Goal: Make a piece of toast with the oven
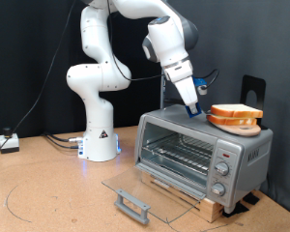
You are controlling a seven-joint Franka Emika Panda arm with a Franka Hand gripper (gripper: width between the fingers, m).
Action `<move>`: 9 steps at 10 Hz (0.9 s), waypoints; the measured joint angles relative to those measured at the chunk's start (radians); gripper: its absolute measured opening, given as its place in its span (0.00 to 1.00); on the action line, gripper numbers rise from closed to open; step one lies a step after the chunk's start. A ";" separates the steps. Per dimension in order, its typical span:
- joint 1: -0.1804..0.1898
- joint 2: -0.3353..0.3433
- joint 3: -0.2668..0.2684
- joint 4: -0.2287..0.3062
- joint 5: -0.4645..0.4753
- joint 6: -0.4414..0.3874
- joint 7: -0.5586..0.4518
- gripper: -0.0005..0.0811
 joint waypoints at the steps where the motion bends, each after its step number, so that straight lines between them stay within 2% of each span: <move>1: 0.002 0.013 0.009 0.005 0.017 0.028 0.003 0.49; 3: 0.025 0.028 0.007 0.005 0.107 0.084 -0.060 0.49; 4: 0.035 0.027 -0.001 0.004 0.148 0.086 -0.093 0.49; 6: 0.043 0.004 -0.029 -0.001 0.176 0.046 -0.126 0.49; 9: 0.024 -0.076 -0.075 -0.035 0.140 -0.057 -0.117 0.49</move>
